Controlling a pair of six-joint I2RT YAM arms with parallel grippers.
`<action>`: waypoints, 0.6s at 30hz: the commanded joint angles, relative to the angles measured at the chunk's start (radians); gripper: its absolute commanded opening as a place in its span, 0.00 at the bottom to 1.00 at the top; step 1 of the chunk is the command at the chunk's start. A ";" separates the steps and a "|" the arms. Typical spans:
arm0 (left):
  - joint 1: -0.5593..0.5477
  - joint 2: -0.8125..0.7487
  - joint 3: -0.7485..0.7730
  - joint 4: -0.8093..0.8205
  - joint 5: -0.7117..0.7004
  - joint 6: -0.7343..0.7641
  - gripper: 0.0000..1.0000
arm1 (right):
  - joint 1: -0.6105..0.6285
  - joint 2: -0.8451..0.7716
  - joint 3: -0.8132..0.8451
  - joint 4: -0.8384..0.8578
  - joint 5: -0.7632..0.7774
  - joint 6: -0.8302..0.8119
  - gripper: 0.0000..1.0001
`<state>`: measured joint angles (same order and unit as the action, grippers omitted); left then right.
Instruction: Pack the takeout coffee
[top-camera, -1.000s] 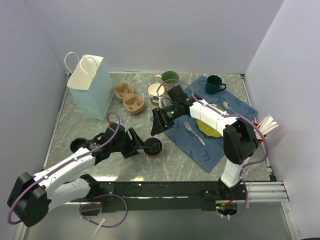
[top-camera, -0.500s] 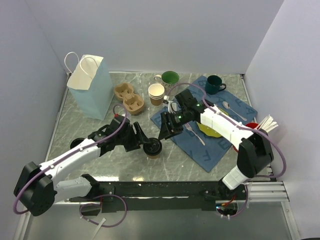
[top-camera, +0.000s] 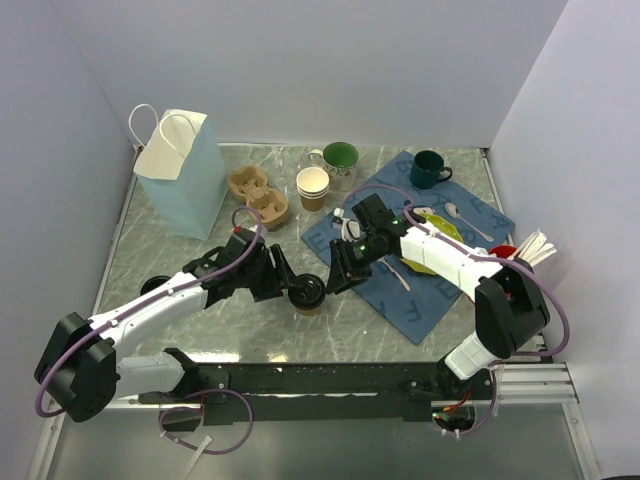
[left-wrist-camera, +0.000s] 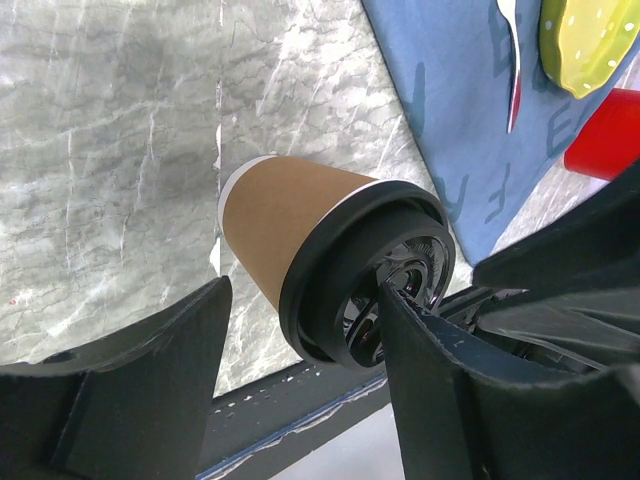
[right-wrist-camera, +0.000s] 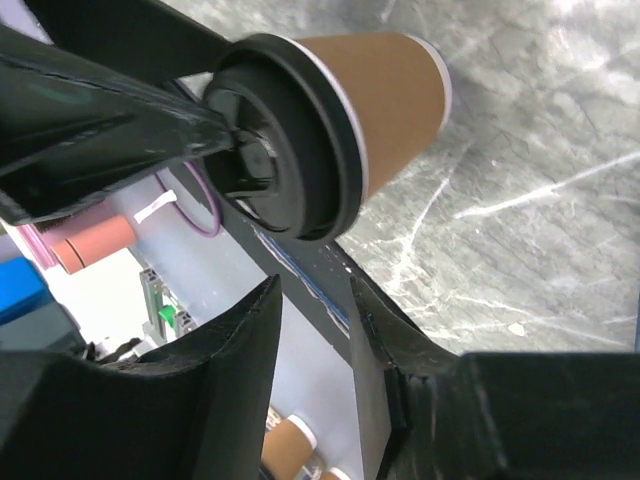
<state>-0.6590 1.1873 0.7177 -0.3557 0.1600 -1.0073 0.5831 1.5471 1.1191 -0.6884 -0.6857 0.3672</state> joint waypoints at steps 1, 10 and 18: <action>-0.007 0.015 -0.012 0.011 -0.033 0.006 0.66 | 0.004 0.007 -0.021 0.033 0.017 0.009 0.40; -0.017 0.031 -0.021 0.018 -0.043 -0.007 0.66 | 0.004 0.053 -0.002 0.056 0.003 0.013 0.38; -0.028 0.037 -0.024 0.021 -0.048 -0.017 0.66 | 0.004 0.090 -0.005 0.064 0.012 0.010 0.36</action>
<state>-0.6746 1.2022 0.7109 -0.3126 0.1516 -1.0187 0.5831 1.6249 1.0966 -0.6518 -0.6750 0.3779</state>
